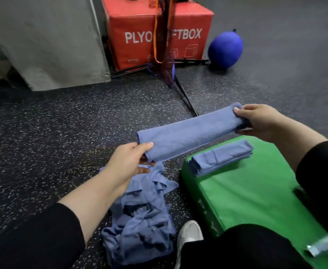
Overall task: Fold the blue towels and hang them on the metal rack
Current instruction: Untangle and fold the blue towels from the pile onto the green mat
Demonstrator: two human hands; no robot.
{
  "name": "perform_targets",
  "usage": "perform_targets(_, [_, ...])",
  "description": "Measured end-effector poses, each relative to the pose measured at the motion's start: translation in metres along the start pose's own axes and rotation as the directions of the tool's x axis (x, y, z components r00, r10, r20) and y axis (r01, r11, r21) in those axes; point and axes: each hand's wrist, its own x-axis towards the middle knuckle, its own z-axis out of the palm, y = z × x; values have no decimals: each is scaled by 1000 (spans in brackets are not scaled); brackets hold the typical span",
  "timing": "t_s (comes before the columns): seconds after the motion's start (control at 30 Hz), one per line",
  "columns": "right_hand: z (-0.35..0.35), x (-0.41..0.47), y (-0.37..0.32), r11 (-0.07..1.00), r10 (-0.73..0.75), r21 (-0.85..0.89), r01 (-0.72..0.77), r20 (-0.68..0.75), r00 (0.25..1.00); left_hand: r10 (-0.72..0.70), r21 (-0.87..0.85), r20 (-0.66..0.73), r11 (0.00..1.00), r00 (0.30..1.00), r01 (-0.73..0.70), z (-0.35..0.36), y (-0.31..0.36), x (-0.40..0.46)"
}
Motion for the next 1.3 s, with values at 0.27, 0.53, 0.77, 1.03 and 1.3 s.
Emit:
perform_targets(0.27, [-99, 51, 63, 978, 98, -174, -116, -107, 989, -160, -1, 43, 987, 986, 161, 121, -45, 55])
perform_targets(0.53, [-117, 128, 157, 934, 74, -324, -149, -232, 970, -334, 167, 29, 931, 942, 324, 173, -107, 120])
perform_targets(0.77, [-116, 181, 189, 893, 56, -417, -172, -276, 960, -360, 273, -4, 897, 933, 348, 191, -129, 160])
perform_targets(1.03, [-109, 188, 212, 642, -171, -730, -235, -435, 884, 326, 867, -90, 490, 941, -87, 191, -134, 170])
perform_targets(1.3, [-39, 152, 244, 405, -222, -914, 20, -78, 972, 78, 811, 572, -203, 817, -549, 220, -162, 162])
